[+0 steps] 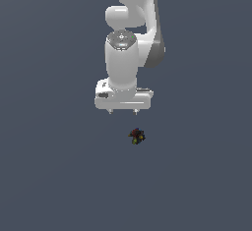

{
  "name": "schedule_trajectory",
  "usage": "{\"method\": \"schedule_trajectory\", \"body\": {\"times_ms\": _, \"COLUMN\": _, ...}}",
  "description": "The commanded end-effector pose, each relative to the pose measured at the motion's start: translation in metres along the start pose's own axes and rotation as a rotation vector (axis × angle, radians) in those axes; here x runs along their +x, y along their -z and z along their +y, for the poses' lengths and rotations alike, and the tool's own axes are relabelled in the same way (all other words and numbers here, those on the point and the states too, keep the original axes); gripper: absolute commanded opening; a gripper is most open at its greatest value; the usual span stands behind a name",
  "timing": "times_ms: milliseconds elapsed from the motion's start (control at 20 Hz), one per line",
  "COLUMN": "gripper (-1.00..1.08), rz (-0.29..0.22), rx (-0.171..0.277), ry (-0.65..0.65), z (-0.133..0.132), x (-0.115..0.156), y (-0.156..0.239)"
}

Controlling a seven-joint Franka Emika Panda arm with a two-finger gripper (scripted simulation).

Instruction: Pick up the object and move it to a goal position.

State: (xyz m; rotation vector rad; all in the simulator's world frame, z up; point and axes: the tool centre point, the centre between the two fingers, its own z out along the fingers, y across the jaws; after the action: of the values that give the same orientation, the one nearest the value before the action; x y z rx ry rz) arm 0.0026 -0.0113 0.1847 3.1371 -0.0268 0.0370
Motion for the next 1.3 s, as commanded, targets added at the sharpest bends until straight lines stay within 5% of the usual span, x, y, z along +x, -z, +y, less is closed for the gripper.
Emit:
{"method": "schedule_trajectory", "body": {"times_ms": 0, "gripper": 1.00, "rz": 0.000, "rx": 0.000, "ry": 0.000, "z": 0.000, "x": 0.000, "y": 0.000}}
{"method": "schedule_trajectory", "body": {"times_ms": 750, "gripper": 1.00, "rz": -0.029, "rx": 0.004, "ry": 0.003, "z": 0.010, "x": -0.006, "y": -0.012}}
{"method": "schedule_trajectory", "body": {"times_ms": 1250, "gripper": 1.00, "rz": -0.030, "rx": 0.005, "ry": -0.108, "z": 0.003, "x": -0.002, "y": -0.021}}
